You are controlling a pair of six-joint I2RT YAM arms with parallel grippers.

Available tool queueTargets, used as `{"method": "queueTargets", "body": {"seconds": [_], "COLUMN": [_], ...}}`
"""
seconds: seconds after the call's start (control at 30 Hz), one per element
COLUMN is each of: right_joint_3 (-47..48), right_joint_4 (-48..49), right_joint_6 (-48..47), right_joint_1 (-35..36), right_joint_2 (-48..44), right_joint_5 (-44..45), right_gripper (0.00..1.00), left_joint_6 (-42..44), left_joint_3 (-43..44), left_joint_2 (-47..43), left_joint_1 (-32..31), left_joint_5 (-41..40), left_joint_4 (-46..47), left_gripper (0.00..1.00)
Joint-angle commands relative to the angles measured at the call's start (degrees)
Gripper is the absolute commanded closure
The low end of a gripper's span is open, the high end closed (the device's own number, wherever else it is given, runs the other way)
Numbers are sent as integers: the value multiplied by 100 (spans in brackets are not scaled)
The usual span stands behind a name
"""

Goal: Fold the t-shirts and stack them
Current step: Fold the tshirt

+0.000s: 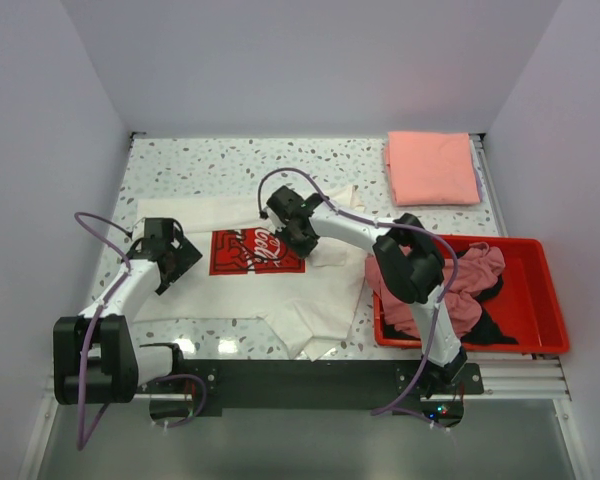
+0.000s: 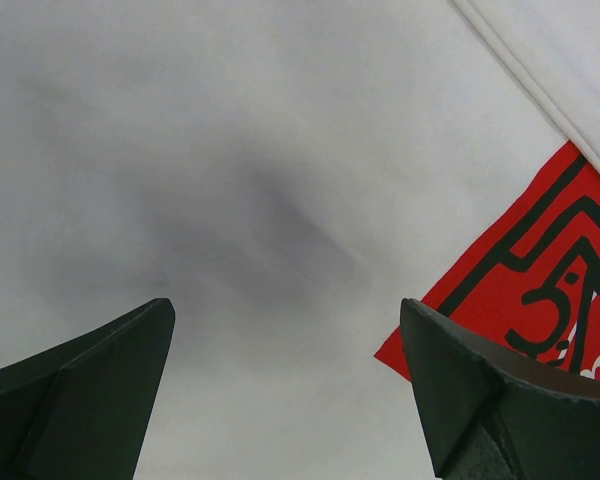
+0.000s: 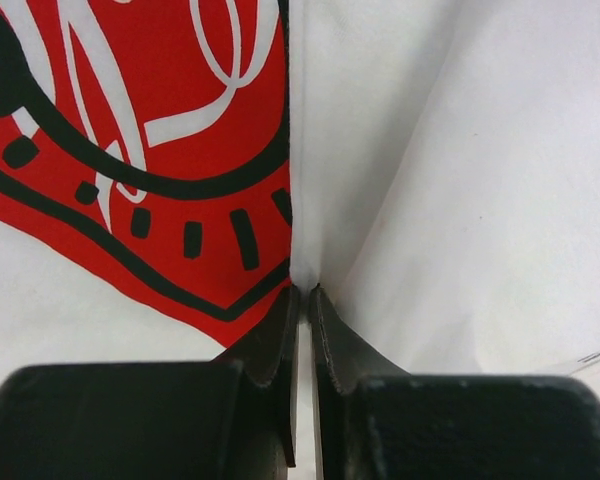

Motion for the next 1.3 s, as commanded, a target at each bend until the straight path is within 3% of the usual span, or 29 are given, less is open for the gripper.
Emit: {"method": "queueTargets", "body": {"seconds": [0.0,0.63,0.87,0.97,1.03,1.07,1.13,1.27], "right_joint_3": [236,561,843,773,720,711,711,702], "right_joint_4": [-305,-745,-903,-789,-727,-718,-718,-674], "right_joint_6": [276,742,935,962,979,997,1014,1093], "right_joint_1": [-12,32,58,67,76,85,85,76], "right_joint_2": [-490,-386,-131,-105,-122,-131,-210,-579], "right_joint_5": [-79,-1959,-1828,-2057,-2075,-2048,-1943,-1523], "right_gripper": [100,99,97,92,68,51,1,1], "left_joint_6": [-84,-111,-119,-111,-111,-119,-128,-181], "left_joint_3": [-7,28,20,20,28,28,63,177], "left_joint_2": [-3,-56,-56,-65,-74,-83,-109,-223], "left_joint_1": [-15,-15,-15,-24,-24,-15,-15,-24], "left_joint_5": [-135,-144,-144,-144,-135,-135,-144,-144], "left_joint_4": [159,98,80,80,72,63,28,-51], "left_gripper": [0,0,0,0,0,0,0,0]}}
